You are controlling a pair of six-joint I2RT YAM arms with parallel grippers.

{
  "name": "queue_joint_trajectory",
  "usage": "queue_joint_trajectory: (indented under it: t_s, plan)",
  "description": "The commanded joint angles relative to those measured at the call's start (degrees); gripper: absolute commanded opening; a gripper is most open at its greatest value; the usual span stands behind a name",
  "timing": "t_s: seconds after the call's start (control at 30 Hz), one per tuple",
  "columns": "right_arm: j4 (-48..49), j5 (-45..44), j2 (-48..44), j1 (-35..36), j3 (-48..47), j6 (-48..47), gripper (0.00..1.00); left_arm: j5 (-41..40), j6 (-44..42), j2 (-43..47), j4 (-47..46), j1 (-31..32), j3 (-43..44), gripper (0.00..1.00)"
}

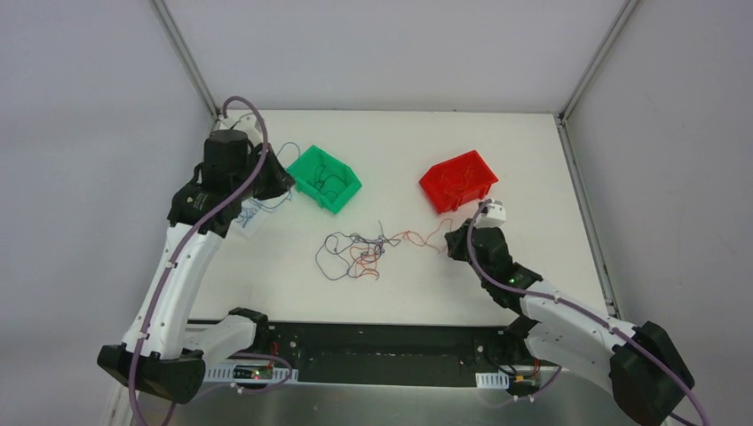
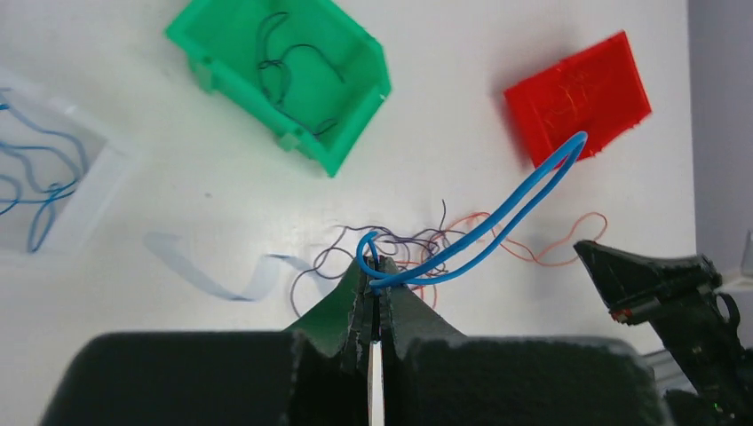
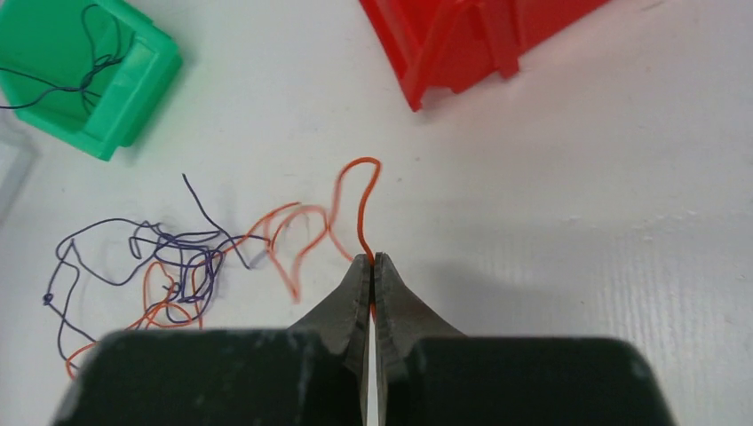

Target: Untangle the cables

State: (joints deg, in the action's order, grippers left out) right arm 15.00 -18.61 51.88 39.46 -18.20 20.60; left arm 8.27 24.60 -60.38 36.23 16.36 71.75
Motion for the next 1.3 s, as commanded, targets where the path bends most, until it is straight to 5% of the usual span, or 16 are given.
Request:
queue_joint_trajectory:
  t_s: [0.0, 0.3, 0.67, 1.27]
  plan:
    - [-0.55, -4.77, -1.08, -1.28, 0.91, 1.99, 0.0, -3.31, -0.9, 0.22, 9.04, -5.7, 4.55, 0.0]
    - [-1.04, -4.17, -4.35, -3.2, 3.08, 1.73, 0.0, -19.1, 2.67, -2.06, 10.25, -14.31, 6.48, 0.0]
    - [3.11, 1.69, -5.63, -3.29, 4.87, 1.1, 0.0, -17.96, 4.48, -11.06, 1.88, -20.76, 6.6, 0.0]
    - [5.07, 3.2, -6.61, -3.3, 5.81, 1.02, 0.0, 7.37, 4.58, -34.95, -17.62, -35.3, 1.33, 0.0]
